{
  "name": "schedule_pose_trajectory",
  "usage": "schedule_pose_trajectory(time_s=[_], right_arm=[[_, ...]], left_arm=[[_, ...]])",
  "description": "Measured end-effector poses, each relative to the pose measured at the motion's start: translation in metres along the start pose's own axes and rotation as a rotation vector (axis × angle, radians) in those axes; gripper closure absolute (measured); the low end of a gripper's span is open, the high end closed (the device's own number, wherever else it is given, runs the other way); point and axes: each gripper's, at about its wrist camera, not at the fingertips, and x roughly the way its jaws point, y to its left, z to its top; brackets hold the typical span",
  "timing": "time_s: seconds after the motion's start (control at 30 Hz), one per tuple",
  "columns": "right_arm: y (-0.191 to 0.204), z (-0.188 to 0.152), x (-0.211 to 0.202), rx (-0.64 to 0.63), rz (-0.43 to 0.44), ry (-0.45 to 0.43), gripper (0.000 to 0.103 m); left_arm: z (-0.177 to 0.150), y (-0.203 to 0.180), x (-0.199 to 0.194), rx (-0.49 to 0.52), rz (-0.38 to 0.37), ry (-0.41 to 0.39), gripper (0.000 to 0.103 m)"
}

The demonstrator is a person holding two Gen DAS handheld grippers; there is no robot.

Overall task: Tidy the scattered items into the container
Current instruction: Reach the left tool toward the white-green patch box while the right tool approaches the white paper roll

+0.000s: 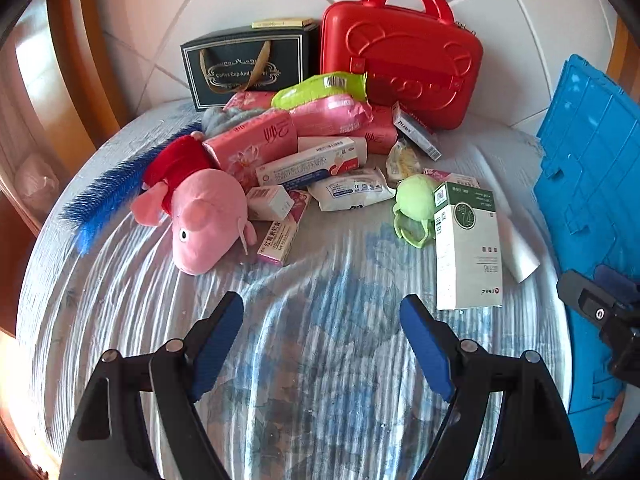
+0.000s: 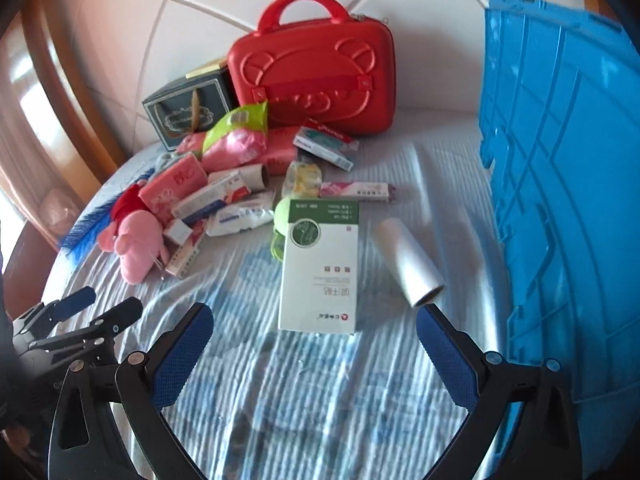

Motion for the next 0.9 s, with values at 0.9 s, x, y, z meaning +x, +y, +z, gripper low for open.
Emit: schedule_pose_trajectory(time_s=[0.9], right_arm=[[0.016,-0.011,0.129,-0.031,-0.075,0.108,0.013]], left_arm=[[0.014,0.013,0.099,0.147,0.094,0.042,0.026]])
